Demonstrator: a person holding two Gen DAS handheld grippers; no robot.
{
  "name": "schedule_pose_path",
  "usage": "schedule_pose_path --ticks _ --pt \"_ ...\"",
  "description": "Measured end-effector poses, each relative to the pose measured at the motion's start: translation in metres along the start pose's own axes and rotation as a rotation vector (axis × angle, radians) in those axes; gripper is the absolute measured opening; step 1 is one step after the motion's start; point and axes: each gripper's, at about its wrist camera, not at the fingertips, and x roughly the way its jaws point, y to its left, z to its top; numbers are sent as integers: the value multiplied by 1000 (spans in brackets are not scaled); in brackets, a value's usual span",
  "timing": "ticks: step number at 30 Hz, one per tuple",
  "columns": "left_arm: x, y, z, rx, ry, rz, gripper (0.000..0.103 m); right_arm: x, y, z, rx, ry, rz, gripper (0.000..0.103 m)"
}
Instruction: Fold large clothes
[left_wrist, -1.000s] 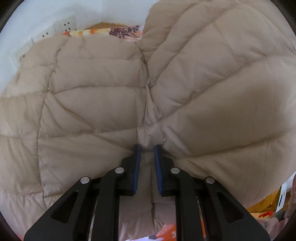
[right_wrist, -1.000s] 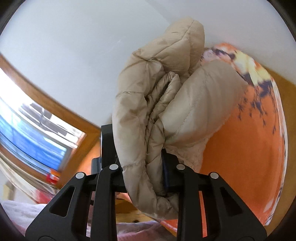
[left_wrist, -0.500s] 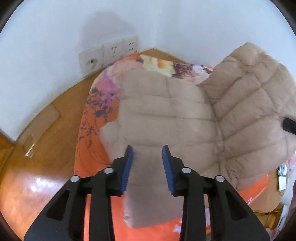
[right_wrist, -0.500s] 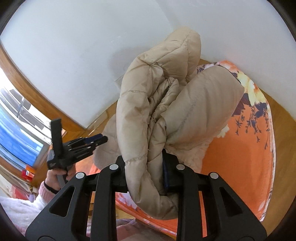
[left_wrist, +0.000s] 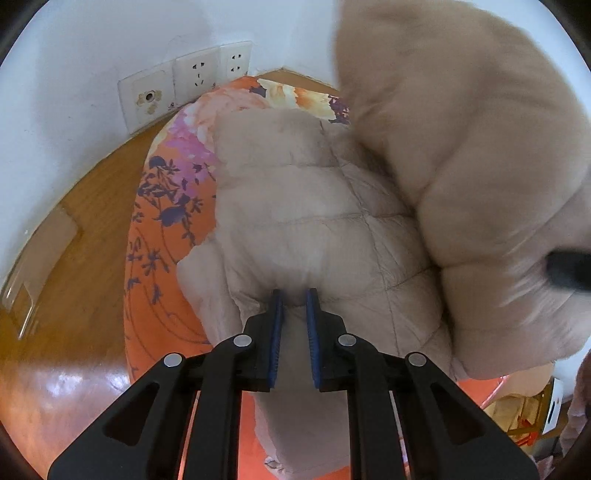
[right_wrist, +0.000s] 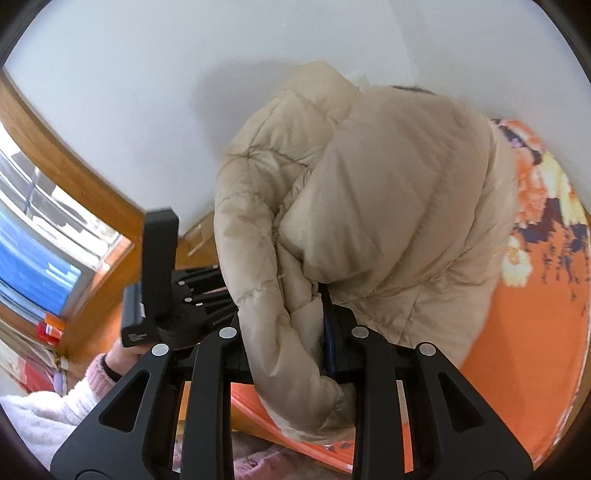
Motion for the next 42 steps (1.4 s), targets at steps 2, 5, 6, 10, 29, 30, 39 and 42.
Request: schedule_pose_path --ticks 2,5,6,10,29,30,39,42 --pt "-4 4 -1 -3 -5 -11 14 18 8 4 3 39 -12 27" --pt "-18 16 -5 -21 -28 -35 14 40 15 7 -3 87 -24 27" --pt "-21 19 -7 -23 -32 -38 14 52 19 7 -10 111 -28 27" --pt "-38 32 -15 -32 -49 -37 14 85 25 7 -29 171 -36 29" --pt "-97 -22 16 130 -204 -142 60 -26 11 -1 59 -35 31 74" --pt "-93 -28 18 141 -204 -144 64 -30 5 -6 71 -46 6 74" --pt "-38 -47 37 82 -130 -108 54 -37 -105 -17 266 -107 -76 74" --pt "-38 -46 33 53 -125 -136 19 -27 -119 -20 300 -114 -57 74"
